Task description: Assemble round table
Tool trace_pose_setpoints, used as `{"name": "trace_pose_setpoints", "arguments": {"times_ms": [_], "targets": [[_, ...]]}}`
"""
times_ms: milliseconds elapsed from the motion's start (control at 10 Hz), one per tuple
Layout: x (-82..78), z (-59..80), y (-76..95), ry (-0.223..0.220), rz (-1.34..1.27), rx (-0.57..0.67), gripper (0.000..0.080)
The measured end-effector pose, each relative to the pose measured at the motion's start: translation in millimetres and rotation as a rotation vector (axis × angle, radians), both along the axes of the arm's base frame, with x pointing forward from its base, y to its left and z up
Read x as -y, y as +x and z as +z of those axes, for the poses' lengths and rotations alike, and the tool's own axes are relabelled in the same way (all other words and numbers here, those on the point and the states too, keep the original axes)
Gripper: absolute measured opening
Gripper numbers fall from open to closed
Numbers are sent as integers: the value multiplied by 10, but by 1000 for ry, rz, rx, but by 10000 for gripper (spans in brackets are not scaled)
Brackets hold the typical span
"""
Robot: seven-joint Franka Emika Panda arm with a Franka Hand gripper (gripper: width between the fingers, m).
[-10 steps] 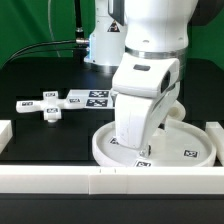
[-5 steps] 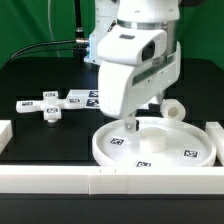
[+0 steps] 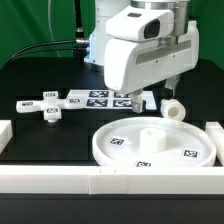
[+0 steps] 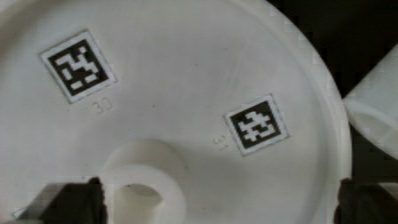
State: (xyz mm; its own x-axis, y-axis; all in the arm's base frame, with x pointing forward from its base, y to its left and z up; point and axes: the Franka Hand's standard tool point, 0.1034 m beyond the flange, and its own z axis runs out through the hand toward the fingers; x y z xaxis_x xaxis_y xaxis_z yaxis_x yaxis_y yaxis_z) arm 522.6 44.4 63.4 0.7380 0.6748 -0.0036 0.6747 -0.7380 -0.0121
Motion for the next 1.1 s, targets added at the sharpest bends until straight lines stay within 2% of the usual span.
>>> {"name": "trace_pose_setpoints", "arguments": {"times_ms": [100, 400, 600, 700, 800, 1100], "targets": [[-7, -1, -2, 2, -57, -1, 649], [-48, -16, -75, 14, -462, -22, 649], [-226, -72, -291, 8, -692, -56, 649], [-323, -95, -347, 11, -793, -71, 649], [-390, -99, -359, 12, -834, -75, 649], [-390, -111, -379, 14, -852, -95, 649]]}}
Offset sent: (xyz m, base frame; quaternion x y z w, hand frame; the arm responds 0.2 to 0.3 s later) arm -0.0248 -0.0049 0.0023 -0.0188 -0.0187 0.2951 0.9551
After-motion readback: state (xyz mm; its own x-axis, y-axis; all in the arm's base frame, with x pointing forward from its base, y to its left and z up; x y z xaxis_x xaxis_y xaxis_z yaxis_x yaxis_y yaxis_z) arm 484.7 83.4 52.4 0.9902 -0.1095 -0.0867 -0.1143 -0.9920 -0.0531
